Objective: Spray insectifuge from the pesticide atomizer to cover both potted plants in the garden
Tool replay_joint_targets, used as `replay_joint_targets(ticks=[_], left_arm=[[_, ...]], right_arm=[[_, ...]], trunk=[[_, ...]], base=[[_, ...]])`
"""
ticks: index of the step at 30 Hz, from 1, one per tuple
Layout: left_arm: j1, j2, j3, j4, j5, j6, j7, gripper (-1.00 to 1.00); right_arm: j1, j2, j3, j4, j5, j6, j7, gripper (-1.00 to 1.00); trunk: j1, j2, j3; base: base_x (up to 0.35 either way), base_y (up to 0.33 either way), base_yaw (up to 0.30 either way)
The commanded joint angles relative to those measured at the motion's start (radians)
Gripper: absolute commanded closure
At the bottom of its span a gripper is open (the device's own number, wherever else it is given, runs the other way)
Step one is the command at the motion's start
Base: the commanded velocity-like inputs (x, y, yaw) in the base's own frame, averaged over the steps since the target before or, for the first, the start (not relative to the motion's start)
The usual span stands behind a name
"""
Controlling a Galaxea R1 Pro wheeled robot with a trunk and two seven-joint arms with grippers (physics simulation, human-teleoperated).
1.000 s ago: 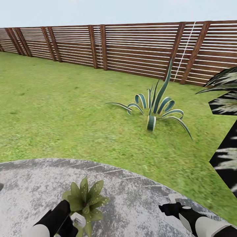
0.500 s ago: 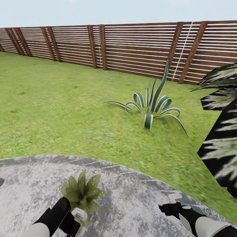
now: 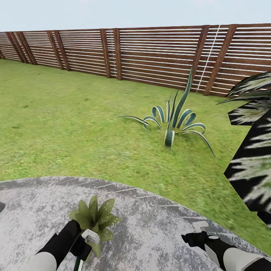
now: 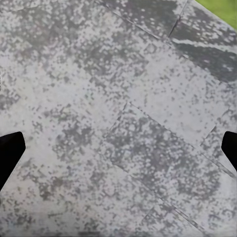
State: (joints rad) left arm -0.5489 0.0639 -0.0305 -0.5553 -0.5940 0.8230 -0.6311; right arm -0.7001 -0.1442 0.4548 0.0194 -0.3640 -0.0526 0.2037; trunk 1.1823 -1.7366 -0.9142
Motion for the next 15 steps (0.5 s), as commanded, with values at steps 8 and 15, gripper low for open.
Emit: replay_joint_targets(ticks=[8,15], left_arm=[[0.0,0.001,-0.002,-0.002,-0.007,0.001,-0.007,1.0],[0.0,0.001,0.011,-0.002,-0.007,0.001,-0.007,1.0]], right_arm=[[-0.001,0.0,0.01,0.002,-0.01,-0.004,0.005,-1.0],[-0.001,0.0,0.01,0.002,-0.009,-0.003,0.005,-1.0]], trunk=[[0.0,0.0,-0.001],[0.0,0.0,-0.001]], base=[[0.0,0.264,0.0],[0.0,0.112,-0.044]])
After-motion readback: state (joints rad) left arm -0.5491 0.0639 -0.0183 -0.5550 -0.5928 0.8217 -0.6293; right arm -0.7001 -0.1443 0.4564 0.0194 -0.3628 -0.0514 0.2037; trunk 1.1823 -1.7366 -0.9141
